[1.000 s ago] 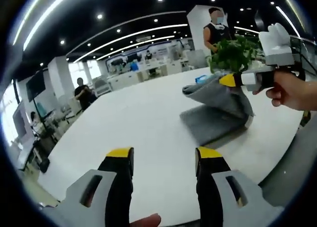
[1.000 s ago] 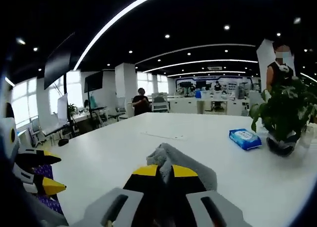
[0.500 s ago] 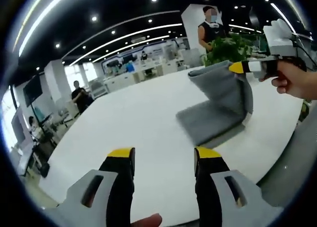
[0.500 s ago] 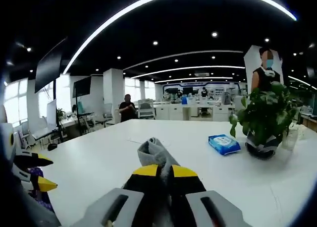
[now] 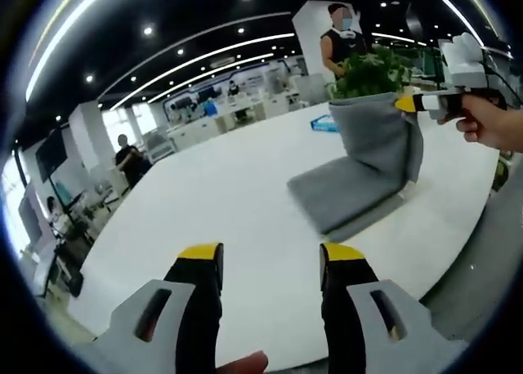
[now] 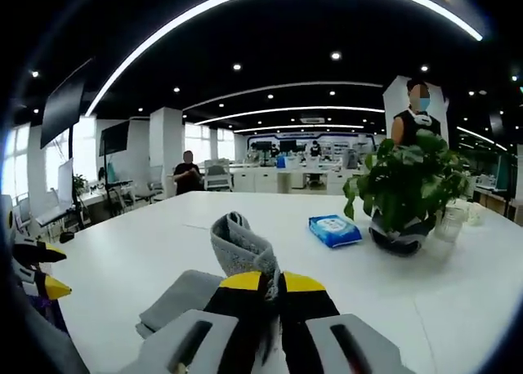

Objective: Open the folded towel by lifting each exposed corner and separating the folded layers until the towel lies flat within the target outline without major curled edges

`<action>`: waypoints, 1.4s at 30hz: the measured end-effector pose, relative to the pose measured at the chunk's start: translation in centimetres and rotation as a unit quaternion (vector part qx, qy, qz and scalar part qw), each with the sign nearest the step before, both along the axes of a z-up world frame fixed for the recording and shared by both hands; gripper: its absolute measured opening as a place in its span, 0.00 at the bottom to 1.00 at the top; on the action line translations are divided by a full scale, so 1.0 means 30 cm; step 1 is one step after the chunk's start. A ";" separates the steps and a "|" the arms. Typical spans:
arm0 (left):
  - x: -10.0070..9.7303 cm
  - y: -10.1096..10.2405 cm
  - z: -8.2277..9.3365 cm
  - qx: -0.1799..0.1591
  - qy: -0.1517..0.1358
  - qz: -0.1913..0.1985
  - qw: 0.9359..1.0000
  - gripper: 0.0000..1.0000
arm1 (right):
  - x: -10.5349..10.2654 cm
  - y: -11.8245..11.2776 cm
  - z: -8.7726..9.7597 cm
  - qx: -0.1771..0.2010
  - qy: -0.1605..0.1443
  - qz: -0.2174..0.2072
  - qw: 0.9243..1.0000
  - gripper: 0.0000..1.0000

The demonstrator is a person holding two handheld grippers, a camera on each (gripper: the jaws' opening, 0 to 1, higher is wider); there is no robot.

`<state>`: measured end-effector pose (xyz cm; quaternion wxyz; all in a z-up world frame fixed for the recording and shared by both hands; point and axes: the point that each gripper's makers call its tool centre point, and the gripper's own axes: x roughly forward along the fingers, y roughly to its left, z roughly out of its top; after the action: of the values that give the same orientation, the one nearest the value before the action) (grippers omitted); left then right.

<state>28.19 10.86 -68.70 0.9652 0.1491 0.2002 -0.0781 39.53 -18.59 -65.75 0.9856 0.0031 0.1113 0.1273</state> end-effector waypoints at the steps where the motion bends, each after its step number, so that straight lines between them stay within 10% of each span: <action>1: 0.000 0.001 0.001 0.000 0.000 0.001 1.000 0.47 | 0.001 -0.010 -0.005 0.000 0.002 -0.004 1.000 0.04; 42: -0.004 0.017 -0.026 0.020 0.018 0.005 1.000 0.45 | -0.053 -0.294 -0.289 -0.063 0.143 -0.139 0.978 0.04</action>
<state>28.07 11.37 -69.48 0.9586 0.1663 0.2199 -0.0720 37.94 -27.42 -74.40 0.9657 -0.0258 0.2576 -0.0200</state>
